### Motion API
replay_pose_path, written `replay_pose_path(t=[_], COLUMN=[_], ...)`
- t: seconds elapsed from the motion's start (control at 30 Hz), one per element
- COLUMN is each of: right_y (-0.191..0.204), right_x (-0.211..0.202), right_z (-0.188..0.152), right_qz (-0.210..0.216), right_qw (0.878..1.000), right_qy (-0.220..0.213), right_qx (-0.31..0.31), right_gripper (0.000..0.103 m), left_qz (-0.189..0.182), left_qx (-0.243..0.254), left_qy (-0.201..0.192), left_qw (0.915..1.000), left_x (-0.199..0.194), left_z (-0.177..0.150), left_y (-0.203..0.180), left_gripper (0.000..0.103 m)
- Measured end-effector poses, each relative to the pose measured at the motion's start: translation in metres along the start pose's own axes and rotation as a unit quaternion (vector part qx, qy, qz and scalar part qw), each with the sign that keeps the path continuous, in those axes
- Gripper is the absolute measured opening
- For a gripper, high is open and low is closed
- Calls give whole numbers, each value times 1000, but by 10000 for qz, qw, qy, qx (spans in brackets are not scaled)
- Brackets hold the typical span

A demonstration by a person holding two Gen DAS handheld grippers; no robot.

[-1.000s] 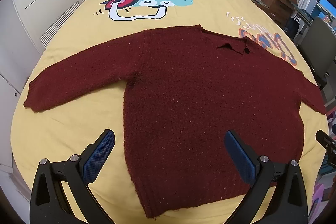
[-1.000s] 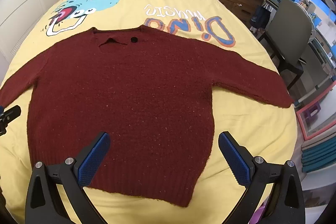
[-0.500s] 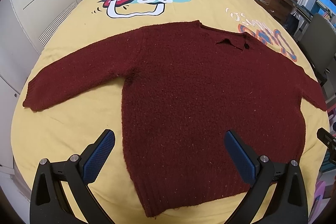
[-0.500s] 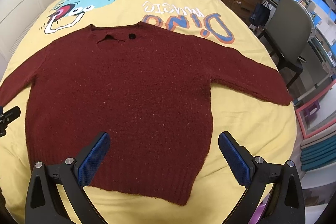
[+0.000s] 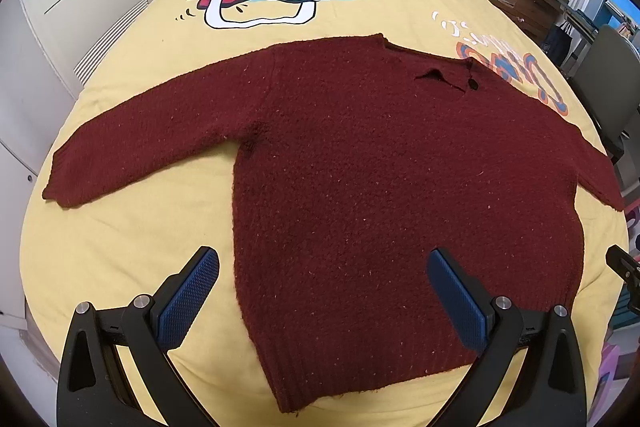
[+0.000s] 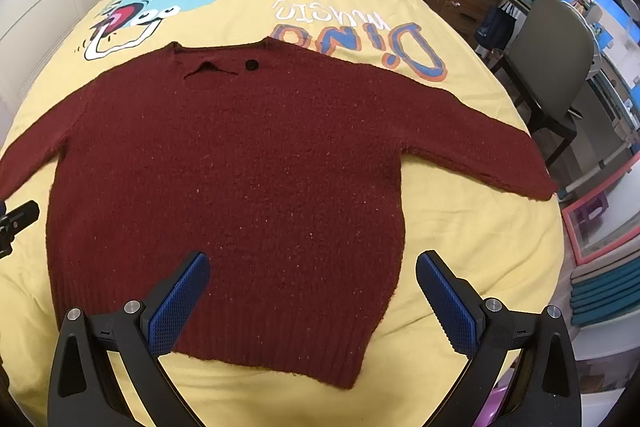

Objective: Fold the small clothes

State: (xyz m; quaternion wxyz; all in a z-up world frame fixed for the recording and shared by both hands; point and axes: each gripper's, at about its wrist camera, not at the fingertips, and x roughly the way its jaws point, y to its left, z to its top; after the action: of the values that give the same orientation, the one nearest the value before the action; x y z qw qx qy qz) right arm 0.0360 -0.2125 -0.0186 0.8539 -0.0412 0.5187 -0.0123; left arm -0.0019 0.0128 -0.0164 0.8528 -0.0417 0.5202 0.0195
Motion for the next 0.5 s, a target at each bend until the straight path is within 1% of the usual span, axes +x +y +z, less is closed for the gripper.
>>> replay_pose_path(t=[0.5], right_y=[1], right_x=[0], right_z=[-4], right_qz=[-21], right_qw=[10000], right_qy=[39], right_qx=[-14], right_gripper=[103], left_qz=[68], left_qx=[34], left_qy=[20], left_qw=[10000], left_x=[1], left_z=[-2], left_y=[-1], left_gripper=[102])
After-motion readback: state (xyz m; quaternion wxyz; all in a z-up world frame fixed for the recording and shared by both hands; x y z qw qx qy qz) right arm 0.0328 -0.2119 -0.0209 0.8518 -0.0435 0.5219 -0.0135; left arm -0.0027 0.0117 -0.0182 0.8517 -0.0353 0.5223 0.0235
